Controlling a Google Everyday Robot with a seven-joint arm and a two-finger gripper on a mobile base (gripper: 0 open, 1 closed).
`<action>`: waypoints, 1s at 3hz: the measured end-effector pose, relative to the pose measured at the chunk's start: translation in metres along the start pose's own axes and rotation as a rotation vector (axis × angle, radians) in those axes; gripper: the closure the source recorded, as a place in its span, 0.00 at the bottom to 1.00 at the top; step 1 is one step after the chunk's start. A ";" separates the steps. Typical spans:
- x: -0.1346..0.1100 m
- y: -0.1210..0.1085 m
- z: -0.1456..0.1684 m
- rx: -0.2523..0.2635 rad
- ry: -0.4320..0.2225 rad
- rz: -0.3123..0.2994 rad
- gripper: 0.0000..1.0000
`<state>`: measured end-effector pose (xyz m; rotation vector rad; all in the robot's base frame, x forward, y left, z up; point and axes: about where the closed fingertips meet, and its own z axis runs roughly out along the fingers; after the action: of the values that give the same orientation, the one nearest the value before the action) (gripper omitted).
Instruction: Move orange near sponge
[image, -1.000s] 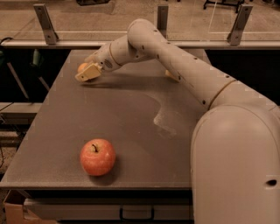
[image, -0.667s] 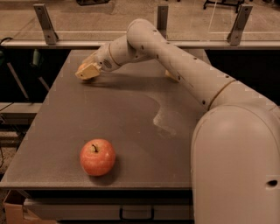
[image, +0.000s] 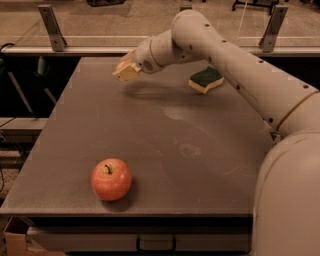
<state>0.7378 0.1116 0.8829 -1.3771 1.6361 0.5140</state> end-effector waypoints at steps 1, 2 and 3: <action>0.015 -0.023 -0.065 0.128 0.031 -0.028 1.00; 0.016 -0.023 -0.067 0.130 0.031 -0.025 1.00; 0.024 -0.019 -0.067 0.141 0.021 0.019 1.00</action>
Offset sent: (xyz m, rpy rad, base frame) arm -0.0019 -0.0549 0.0220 -0.0298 -0.0718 -0.0835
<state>0.7313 0.0404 0.9003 -1.2678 1.6710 0.3882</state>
